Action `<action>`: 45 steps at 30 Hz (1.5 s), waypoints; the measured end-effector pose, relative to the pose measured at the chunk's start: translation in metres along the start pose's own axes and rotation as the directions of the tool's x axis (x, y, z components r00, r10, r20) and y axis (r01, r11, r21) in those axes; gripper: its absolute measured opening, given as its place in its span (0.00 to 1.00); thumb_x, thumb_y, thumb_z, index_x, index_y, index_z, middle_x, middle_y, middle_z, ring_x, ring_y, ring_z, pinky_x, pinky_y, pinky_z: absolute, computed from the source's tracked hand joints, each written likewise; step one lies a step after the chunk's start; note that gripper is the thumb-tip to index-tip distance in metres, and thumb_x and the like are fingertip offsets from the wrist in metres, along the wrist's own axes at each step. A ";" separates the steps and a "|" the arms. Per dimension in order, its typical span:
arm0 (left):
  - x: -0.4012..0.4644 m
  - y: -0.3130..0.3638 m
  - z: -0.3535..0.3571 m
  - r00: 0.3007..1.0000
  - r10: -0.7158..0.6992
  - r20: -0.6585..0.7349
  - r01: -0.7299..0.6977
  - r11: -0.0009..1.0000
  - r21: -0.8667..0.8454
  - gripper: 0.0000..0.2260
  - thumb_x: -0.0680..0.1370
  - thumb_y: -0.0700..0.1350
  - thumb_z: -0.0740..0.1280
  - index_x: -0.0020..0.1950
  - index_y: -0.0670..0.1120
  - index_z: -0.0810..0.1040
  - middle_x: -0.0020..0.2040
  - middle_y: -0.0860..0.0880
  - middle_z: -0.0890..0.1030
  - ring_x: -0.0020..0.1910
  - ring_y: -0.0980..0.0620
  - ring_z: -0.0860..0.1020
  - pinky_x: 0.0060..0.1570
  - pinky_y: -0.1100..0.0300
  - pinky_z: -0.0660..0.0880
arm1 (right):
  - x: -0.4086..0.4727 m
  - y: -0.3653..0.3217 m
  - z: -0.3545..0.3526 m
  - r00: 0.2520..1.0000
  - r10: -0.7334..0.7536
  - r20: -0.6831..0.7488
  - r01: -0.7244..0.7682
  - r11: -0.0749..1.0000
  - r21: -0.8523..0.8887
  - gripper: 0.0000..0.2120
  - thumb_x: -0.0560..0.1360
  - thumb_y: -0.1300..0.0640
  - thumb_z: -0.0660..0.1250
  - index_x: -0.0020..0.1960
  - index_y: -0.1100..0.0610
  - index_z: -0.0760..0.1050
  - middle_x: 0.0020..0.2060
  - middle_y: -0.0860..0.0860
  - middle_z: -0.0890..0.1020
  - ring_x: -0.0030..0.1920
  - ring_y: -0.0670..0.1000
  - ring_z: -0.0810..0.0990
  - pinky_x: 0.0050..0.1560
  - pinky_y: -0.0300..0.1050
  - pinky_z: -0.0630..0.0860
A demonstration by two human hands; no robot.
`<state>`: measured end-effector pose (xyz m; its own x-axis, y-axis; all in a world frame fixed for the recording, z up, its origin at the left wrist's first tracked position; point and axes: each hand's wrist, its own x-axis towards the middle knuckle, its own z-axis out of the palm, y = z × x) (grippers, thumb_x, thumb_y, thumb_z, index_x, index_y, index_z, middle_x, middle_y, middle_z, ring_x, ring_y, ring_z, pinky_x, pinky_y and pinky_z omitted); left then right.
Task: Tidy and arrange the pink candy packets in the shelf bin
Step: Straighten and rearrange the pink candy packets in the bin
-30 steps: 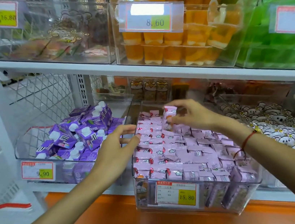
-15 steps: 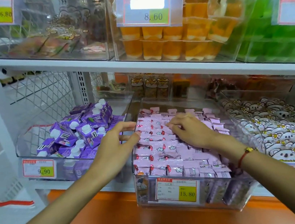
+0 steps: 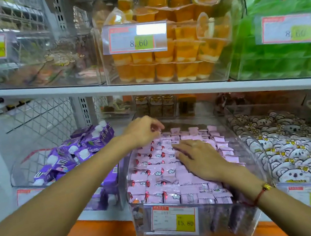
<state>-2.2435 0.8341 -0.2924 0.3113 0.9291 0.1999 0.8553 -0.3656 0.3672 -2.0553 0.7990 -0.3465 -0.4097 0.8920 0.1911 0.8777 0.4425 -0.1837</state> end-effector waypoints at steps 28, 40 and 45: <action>0.032 -0.005 0.020 0.998 0.030 -0.063 -0.022 0.992 0.128 0.13 0.80 0.52 0.62 0.60 0.47 0.74 0.51 0.49 0.79 0.47 0.51 0.76 0.45 0.58 0.72 | 0.005 0.009 -0.010 0.964 0.034 0.263 -0.040 0.999 0.020 0.23 0.82 0.44 0.48 0.76 0.42 0.54 0.77 0.46 0.54 0.75 0.53 0.53 0.71 0.49 0.51; -0.029 0.002 0.000 0.830 -0.305 -0.468 -0.096 0.747 -0.658 0.10 0.80 0.39 0.61 0.61 0.40 0.73 0.49 0.51 0.79 0.38 0.66 0.79 0.36 0.72 0.76 | -0.002 0.004 -0.015 0.982 0.051 0.184 -0.103 0.952 0.289 0.21 0.82 0.47 0.52 0.75 0.47 0.60 0.66 0.50 0.73 0.63 0.52 0.72 0.60 0.44 0.68; -0.070 0.005 0.006 0.790 -0.484 -0.378 -0.147 0.448 -0.882 0.13 0.80 0.41 0.63 0.63 0.38 0.72 0.57 0.44 0.79 0.49 0.55 0.79 0.40 0.68 0.79 | -0.003 -0.016 -0.039 0.955 0.193 -0.226 -0.026 0.812 0.583 0.15 0.80 0.54 0.59 0.66 0.53 0.72 0.59 0.47 0.77 0.56 0.45 0.75 0.47 0.32 0.70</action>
<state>-2.2581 0.7676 -0.3101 -0.3244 0.8890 0.3231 -0.0277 -0.3504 0.9362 -2.0583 0.7858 -0.3063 -0.1653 0.9162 0.3650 0.5785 0.3898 -0.7166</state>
